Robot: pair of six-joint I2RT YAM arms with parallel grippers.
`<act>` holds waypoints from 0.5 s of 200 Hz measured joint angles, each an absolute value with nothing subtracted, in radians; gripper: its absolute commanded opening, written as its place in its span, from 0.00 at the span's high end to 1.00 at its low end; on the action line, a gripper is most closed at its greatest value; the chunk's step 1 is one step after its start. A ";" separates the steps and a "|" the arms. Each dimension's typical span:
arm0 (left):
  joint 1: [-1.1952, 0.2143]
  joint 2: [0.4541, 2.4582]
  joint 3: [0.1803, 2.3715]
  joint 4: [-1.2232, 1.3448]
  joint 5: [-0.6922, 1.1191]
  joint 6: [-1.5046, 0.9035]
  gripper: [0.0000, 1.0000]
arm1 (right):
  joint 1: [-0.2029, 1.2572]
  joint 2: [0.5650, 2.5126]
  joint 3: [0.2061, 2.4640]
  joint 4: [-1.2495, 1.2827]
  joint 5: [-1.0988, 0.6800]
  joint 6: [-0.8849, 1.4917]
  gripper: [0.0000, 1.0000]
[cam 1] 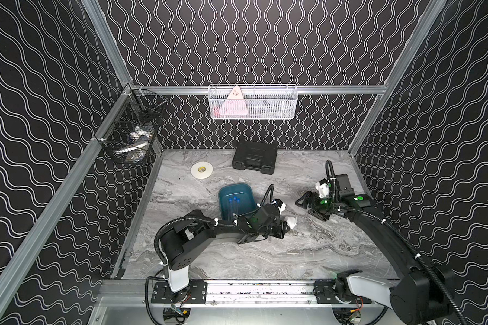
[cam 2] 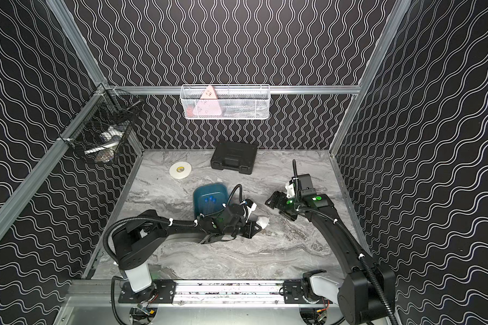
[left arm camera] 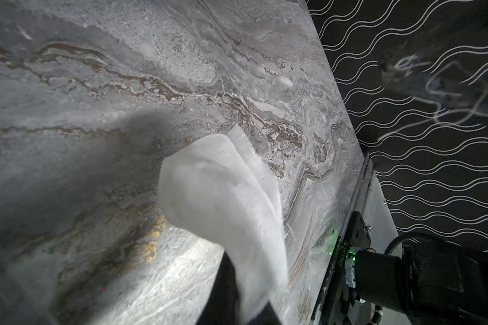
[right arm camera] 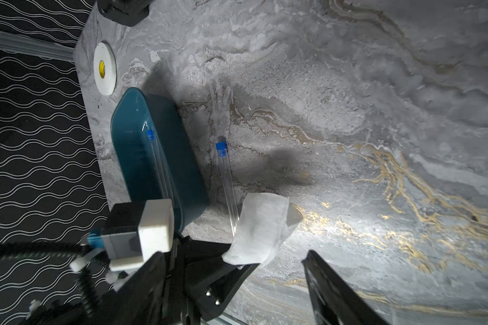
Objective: Wipe the exteriors of test tubes
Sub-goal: Place the cleaning item at the center of the board.
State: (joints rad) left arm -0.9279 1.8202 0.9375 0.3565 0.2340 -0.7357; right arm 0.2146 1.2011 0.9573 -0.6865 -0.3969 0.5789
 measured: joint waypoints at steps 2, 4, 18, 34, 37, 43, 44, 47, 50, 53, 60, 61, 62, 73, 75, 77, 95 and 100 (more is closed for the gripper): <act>-0.928 1.819 0.939 0.354 0.233 -0.733 0.63 | 0.213 1.200 0.957 -0.689 -0.397 0.579 0.21; -0.929 1.818 0.939 0.348 0.231 -0.731 0.61 | 0.213 1.199 0.957 -0.690 -0.397 0.579 0.21; -0.931 1.798 0.947 0.307 0.229 -0.721 0.50 | 0.204 1.191 0.953 -0.691 -0.397 0.569 0.21; -0.932 1.771 0.960 0.271 0.212 -0.700 0.44 | 0.197 1.187 0.949 -0.698 -0.387 0.564 0.21; -0.933 1.766 0.962 0.265 0.209 -0.696 0.44 | 0.196 1.187 0.949 -0.698 -0.385 0.564 0.21; -0.933 1.755 0.965 0.253 0.206 -0.683 0.43 | 0.194 1.187 0.950 -0.700 -0.380 0.563 0.21; -0.933 1.753 0.966 0.250 0.205 -0.680 0.42 | 0.194 1.187 0.950 -0.700 -0.379 0.563 0.21; -0.933 1.747 0.968 0.241 0.205 -0.678 0.42 | 0.193 1.187 0.950 -0.702 -0.376 0.561 0.21; -0.933 1.741 0.970 0.233 0.202 -0.676 0.41 | 0.192 1.187 0.950 -0.704 -0.374 0.559 0.21; -0.934 1.735 0.970 0.225 0.200 -0.672 0.41 | 0.191 1.187 0.950 -0.706 -0.371 0.557 0.21; -0.935 1.719 0.970 0.206 0.191 -0.657 0.40 | 0.190 1.187 0.952 -0.715 -0.363 0.556 0.21; -0.935 1.718 0.970 0.204 0.190 -0.656 0.40 | 0.190 1.187 0.953 -0.717 -0.363 0.556 0.21; -0.935 1.716 0.970 0.202 0.189 -0.655 0.40 | 0.190 1.187 0.953 -0.717 -0.362 0.555 0.21; -0.936 1.691 0.970 0.171 0.180 -0.645 0.39 | 0.189 1.189 0.959 -0.728 -0.352 0.548 0.21; -0.936 1.686 0.970 0.165 0.179 -0.641 0.39 | 0.189 1.190 0.960 -0.729 -0.350 0.548 0.21; -0.936 1.681 0.970 0.160 0.177 -0.636 0.39 | 0.189 1.190 0.960 -0.730 -0.349 0.548 0.21; -0.936 1.635 0.970 0.117 0.155 -0.622 0.39 | 0.189 1.204 0.968 -0.734 -0.349 0.536 0.24; -0.936 1.619 0.969 0.104 0.152 -0.615 0.39 | 0.189 1.210 0.969 -0.733 -0.350 0.533 0.25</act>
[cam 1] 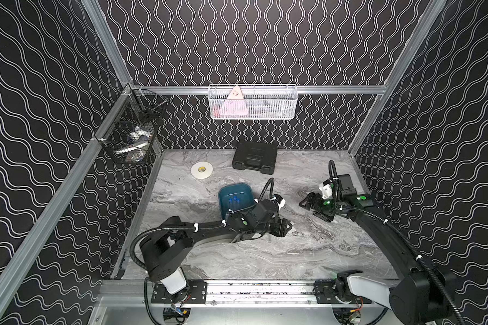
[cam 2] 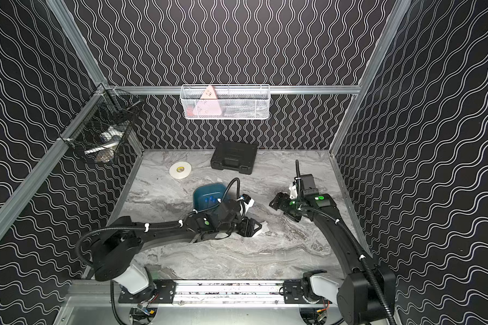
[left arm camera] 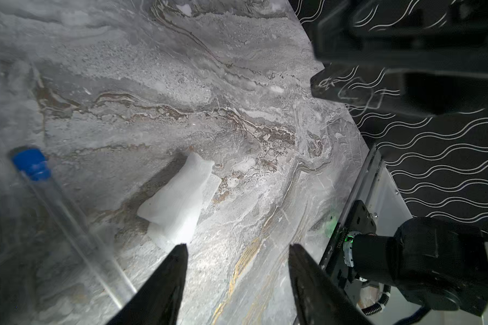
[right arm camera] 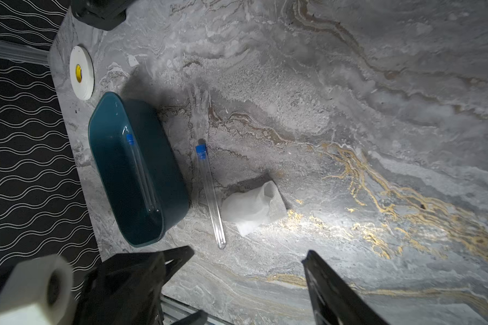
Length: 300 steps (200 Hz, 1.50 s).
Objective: Wipe the exteriors of test tubes
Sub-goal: Place the cleaning item at the center of the board, then pick up the test tube at the center of the board.
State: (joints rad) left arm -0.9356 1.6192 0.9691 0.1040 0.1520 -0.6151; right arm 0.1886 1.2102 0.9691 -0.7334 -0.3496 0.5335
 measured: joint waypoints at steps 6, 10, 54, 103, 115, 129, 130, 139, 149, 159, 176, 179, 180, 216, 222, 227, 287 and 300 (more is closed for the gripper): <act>-0.936 1.597 0.965 0.094 0.144 -0.607 0.39 | 0.189 1.217 0.970 -0.733 -0.350 0.533 0.26; -0.936 1.582 0.961 0.087 0.139 -0.604 0.39 | 0.189 1.224 0.970 -0.733 -0.353 0.531 0.27; -0.921 1.372 0.896 -0.027 0.043 -0.567 0.37 | 0.295 1.338 0.990 -0.711 -0.315 0.535 0.33; -0.788 1.182 0.776 -0.146 0.003 -0.576 0.37 | 0.486 1.584 1.097 -0.633 -0.202 0.558 0.45; -0.757 1.142 0.751 -0.170 0.000 -0.579 0.37 | 0.518 1.644 1.134 -0.628 -0.189 0.560 0.49; -0.726 1.103 0.727 -0.189 -0.003 -0.585 0.37 | 0.548 1.707 1.182 -0.610 -0.163 0.561 0.53; -0.723 1.100 0.724 -0.190 -0.003 -0.586 0.37 | 0.550 1.710 1.184 -0.609 -0.162 0.561 0.53; -0.704 1.081 0.706 -0.196 -0.002 -0.597 0.37 | 0.560 1.747 1.211 -0.601 -0.156 0.560 0.55; -0.686 1.065 0.685 -0.202 0.010 -0.607 0.37 | 0.570 1.784 1.236 -0.595 -0.139 0.560 0.56; -0.671 1.051 0.665 -0.210 0.017 -0.619 0.36 | 0.579 1.815 1.258 -0.595 -0.121 0.560 0.57; -0.660 1.035 0.642 -0.218 0.030 -0.635 0.36 | 0.596 1.858 1.290 -0.596 -0.106 0.559 0.58; -0.660 1.033 0.640 -0.218 0.031 -0.638 0.36 | 0.598 1.863 1.294 -0.596 -0.102 0.559 0.58; -0.660 1.032 0.639 -0.218 0.031 -0.638 0.36 | 0.599 1.864 1.295 -0.596 -0.101 0.559 0.58; -0.654 1.029 0.630 -0.222 0.051 -0.656 0.36 | 0.612 1.914 1.314 -0.601 -0.065 0.556 0.62; -0.654 1.029 0.630 -0.221 0.057 -0.656 0.36 | 0.614 1.921 1.319 -0.601 -0.053 0.557 0.62; -0.654 1.030 0.630 -0.221 0.060 -0.656 0.36 | 0.616 1.926 1.323 -0.601 -0.050 0.557 0.62; -0.653 1.030 0.617 -0.218 0.074 -0.660 0.36 | 0.641 1.979 1.348 -0.621 -0.016 0.552 0.68; -0.653 1.030 0.614 -0.217 0.074 -0.662 0.36 | 0.645 1.985 1.349 -0.625 -0.005 0.552 0.70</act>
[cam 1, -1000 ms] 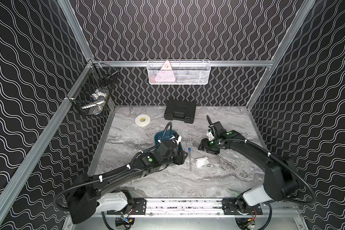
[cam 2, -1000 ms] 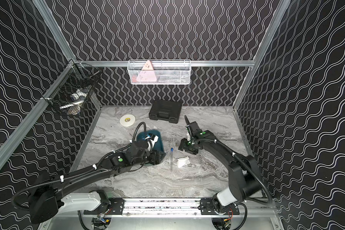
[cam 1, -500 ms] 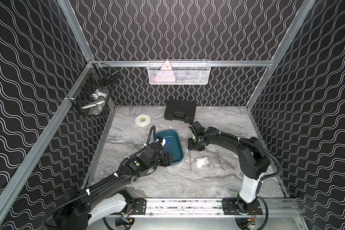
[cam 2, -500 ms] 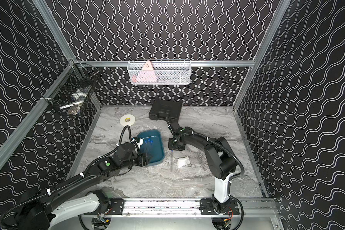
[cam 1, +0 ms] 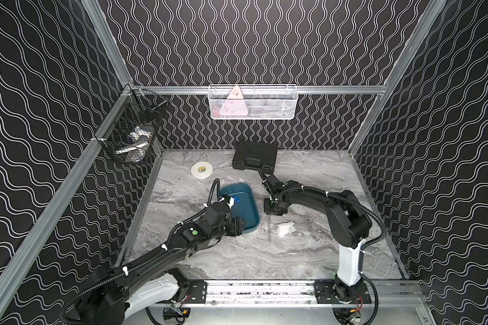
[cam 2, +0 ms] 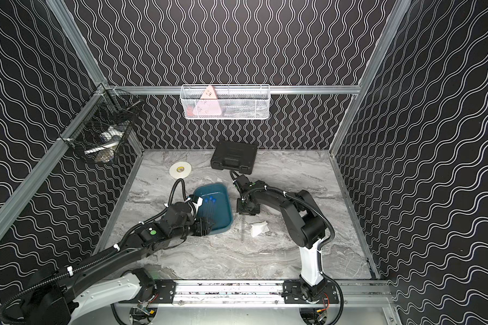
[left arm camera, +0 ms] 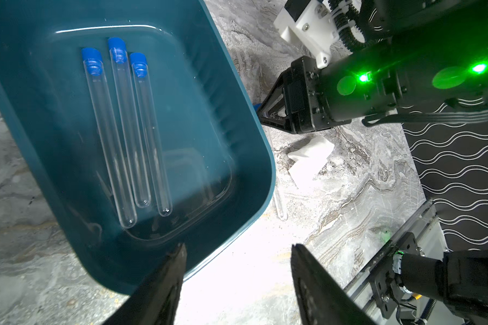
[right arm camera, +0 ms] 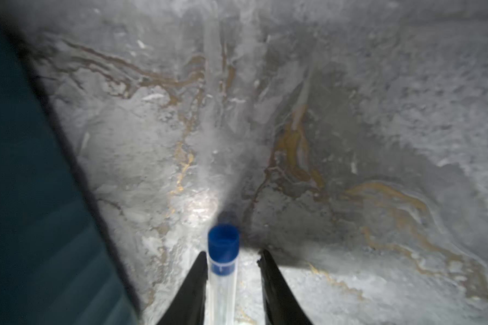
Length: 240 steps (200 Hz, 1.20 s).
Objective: Wipe the exteriors of test tubes
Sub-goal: Pick up the test tube at the center of the board.
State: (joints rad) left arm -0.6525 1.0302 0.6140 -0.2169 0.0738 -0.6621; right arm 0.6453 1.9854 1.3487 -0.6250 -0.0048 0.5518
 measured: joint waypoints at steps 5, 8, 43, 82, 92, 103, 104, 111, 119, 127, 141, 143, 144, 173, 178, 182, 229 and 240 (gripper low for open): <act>-0.653 1.030 0.613 -0.217 0.074 -0.663 0.36 | 0.647 1.986 1.349 -0.625 -0.001 0.551 0.71; -0.653 1.030 0.613 -0.217 0.074 -0.663 0.36 | 0.648 1.987 1.349 -0.625 0.002 0.548 0.71; -0.653 1.030 0.612 -0.215 0.077 -0.667 0.36 | 0.654 1.989 1.345 -0.625 0.022 0.543 0.79; -0.652 1.036 0.614 -0.212 0.091 -0.667 0.35 | 0.654 1.985 1.332 -0.601 0.016 0.542 0.83; -0.653 1.039 0.615 -0.209 0.103 -0.666 0.35 | 0.654 1.980 1.324 -0.587 0.009 0.544 0.84; -0.653 1.044 0.615 -0.205 0.109 -0.666 0.34 | 0.653 1.971 1.315 -0.576 -0.007 0.550 0.84; -0.653 1.045 0.615 -0.205 0.110 -0.666 0.34 | 0.653 1.970 1.314 -0.575 -0.010 0.551 0.84; -0.653 1.048 0.615 -0.201 0.115 -0.665 0.34 | 0.651 1.963 1.308 -0.572 -0.025 0.554 0.84; -0.652 1.054 0.615 -0.194 0.128 -0.659 0.34 | 0.649 1.953 1.300 -0.572 -0.047 0.558 0.85; -0.652 1.060 0.615 -0.183 0.141 -0.659 0.34 | 0.645 1.934 1.292 -0.574 -0.074 0.561 0.84; -0.652 1.075 0.615 -0.152 0.173 -0.659 0.34 | 0.634 1.886 1.282 -0.567 -0.112 0.562 0.84; -0.652 1.077 0.615 -0.147 0.179 -0.659 0.34 | 0.632 1.877 1.280 -0.564 -0.116 0.562 0.84; -0.652 1.078 0.615 -0.146 0.181 -0.659 0.34 | 0.632 1.874 1.280 -0.564 -0.117 0.562 0.84; -0.652 1.118 0.607 -0.053 0.264 -0.661 0.34 | 0.590 1.742 1.249 -0.538 -0.200 0.570 0.84; -0.652 1.129 0.606 -0.035 0.281 -0.664 0.35 | 0.582 1.719 1.240 -0.533 -0.214 0.575 0.84; -0.652 1.140 0.606 -0.018 0.295 -0.669 0.35 | 0.574 1.698 1.232 -0.530 -0.228 0.582 0.84; -0.654 1.271 0.606 0.218 0.453 -0.744 0.38 | 0.498 1.499 1.143 -0.472 -0.353 0.643 0.84; -0.657 1.294 0.609 0.270 0.480 -0.765 0.39 | 0.493 1.464 1.119 -0.442 -0.368 0.652 0.84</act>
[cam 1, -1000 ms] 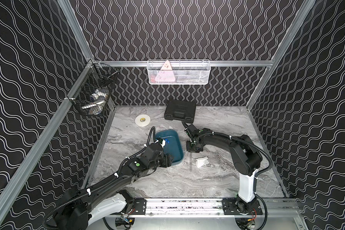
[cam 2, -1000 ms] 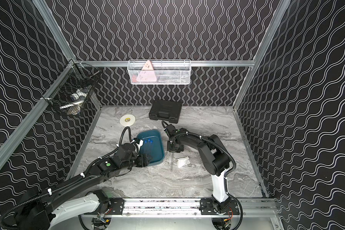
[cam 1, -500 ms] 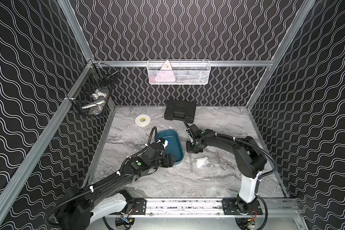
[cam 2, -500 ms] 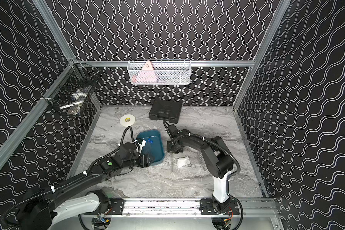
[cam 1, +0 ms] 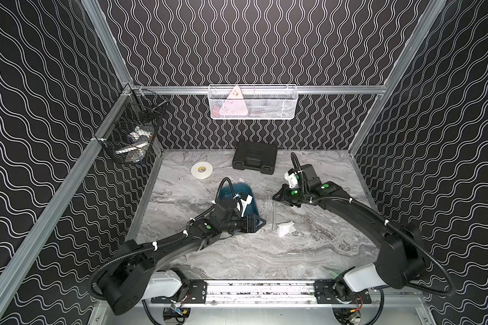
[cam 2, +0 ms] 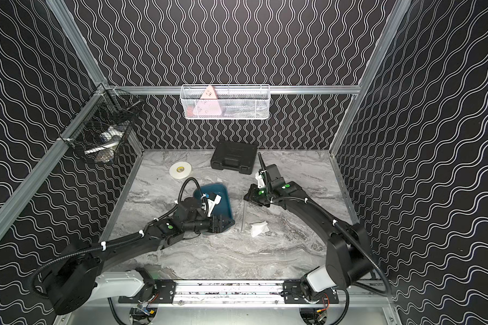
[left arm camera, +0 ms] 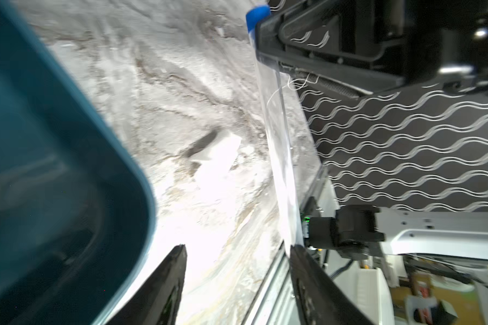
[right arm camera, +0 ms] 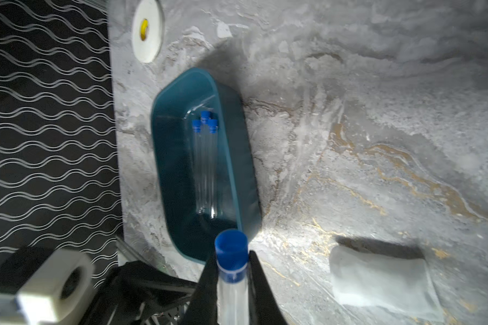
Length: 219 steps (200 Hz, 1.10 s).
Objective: Wipe the exteriors of test tubes
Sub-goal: Pick up the test tube at the center of the board.
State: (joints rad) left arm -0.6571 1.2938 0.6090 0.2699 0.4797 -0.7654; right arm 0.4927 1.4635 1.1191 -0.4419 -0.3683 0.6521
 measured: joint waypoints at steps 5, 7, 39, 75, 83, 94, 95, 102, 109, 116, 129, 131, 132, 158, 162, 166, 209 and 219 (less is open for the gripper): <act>-0.660 1.304 0.611 0.294 0.488 -0.773 0.39 | 0.490 1.448 1.108 -0.436 -0.376 0.662 0.84; -0.661 1.308 0.611 0.302 0.491 -0.778 0.39 | 0.490 1.443 1.105 -0.435 -0.378 0.665 0.84; -0.687 1.351 0.636 0.391 0.521 -0.813 0.43 | 0.480 1.389 1.066 -0.384 -0.386 0.700 0.84; -0.718 1.406 0.639 0.485 0.529 -0.855 0.53 | 0.480 1.359 1.035 -0.327 -0.394 0.729 0.84; -0.725 1.417 0.640 0.501 0.530 -0.865 0.58 | 0.480 1.354 1.032 -0.319 -0.395 0.736 0.84; -0.736 1.430 0.642 0.521 0.531 -0.870 0.66 | 0.480 1.350 1.029 -0.308 -0.398 0.741 0.84; -0.736 1.431 0.642 0.522 0.531 -0.870 0.67 | 0.480 1.350 1.029 -0.308 -0.398 0.741 0.84; -0.743 1.439 0.644 0.535 0.531 -0.875 0.73 | 0.480 1.347 1.027 -0.303 -0.399 0.741 0.84; -0.747 1.445 0.647 0.543 0.531 -0.881 0.78 | 0.480 1.345 1.024 -0.299 -0.401 0.741 0.84; -0.751 1.451 0.649 0.553 0.531 -0.890 0.83 | 0.480 1.343 1.022 -0.294 -0.401 0.743 0.84; -0.752 1.457 0.648 0.551 0.521 -0.908 0.89 | 0.479 1.338 1.020 -0.289 -0.400 0.740 0.84; -0.752 1.458 0.649 0.552 0.521 -0.908 0.90 | 0.479 1.337 1.019 -0.287 -0.399 0.740 0.84; -0.752 1.458 0.649 0.553 0.520 -0.910 0.91 | 0.479 1.337 1.019 -0.287 -0.398 0.740 0.84; -0.754 1.458 0.646 0.557 0.518 -0.913 0.95 | 0.478 1.324 1.006 -0.278 -0.400 0.739 0.83; -0.754 1.458 0.645 0.559 0.518 -0.913 0.96 | 0.478 1.322 1.003 -0.275 -0.400 0.739 0.83; -0.754 1.458 0.644 0.560 0.517 -0.912 0.96 | 0.478 1.320 1.001 -0.273 -0.400 0.739 0.82; -0.757 1.434 0.608 0.570 0.474 -0.913 0.96 | 0.481 1.299 0.998 -0.279 -0.393 0.737 0.32; -0.757 1.421 0.598 0.567 0.466 -0.914 0.96 | 0.479 1.289 1.009 -0.300 -0.366 0.720 0.32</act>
